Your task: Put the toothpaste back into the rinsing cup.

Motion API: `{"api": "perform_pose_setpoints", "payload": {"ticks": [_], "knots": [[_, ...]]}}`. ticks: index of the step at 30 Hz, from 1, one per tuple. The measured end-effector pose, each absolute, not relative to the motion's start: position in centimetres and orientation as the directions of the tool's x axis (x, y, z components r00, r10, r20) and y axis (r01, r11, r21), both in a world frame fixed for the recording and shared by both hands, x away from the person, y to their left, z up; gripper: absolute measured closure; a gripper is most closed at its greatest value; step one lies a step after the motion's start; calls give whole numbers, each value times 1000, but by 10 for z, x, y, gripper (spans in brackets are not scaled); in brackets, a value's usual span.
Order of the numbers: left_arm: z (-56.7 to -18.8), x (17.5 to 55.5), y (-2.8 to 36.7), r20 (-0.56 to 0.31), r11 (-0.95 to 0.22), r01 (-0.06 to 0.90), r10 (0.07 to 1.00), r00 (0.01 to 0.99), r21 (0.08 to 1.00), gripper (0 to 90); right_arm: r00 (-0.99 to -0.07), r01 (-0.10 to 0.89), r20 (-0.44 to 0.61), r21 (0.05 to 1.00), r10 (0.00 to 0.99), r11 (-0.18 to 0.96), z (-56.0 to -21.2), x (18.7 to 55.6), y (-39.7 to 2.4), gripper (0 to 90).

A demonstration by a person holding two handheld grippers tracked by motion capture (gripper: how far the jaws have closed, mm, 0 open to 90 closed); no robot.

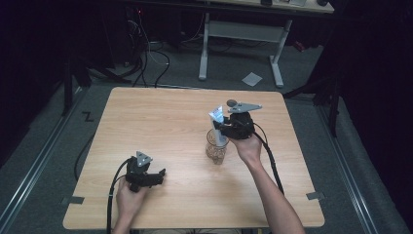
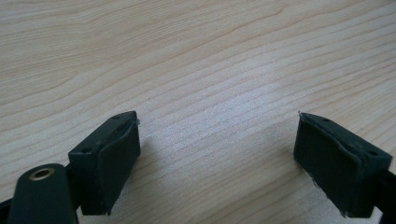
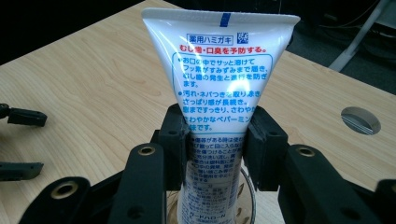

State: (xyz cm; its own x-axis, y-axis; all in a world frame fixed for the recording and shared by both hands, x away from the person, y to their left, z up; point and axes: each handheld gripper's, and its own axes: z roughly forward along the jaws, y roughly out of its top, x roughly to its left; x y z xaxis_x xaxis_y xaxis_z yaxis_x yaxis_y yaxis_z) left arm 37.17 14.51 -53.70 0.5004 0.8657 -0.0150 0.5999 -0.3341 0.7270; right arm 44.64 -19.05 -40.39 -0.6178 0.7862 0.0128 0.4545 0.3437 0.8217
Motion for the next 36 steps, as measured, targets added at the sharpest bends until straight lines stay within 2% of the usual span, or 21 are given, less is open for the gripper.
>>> {"api": "perform_pose_setpoints", "payload": {"ticks": [36], "knots": [[-537,372,145,-16,-333,600,866,500,728,148,-608,495,45,802,792,334,-428,435,-204,608]]}}
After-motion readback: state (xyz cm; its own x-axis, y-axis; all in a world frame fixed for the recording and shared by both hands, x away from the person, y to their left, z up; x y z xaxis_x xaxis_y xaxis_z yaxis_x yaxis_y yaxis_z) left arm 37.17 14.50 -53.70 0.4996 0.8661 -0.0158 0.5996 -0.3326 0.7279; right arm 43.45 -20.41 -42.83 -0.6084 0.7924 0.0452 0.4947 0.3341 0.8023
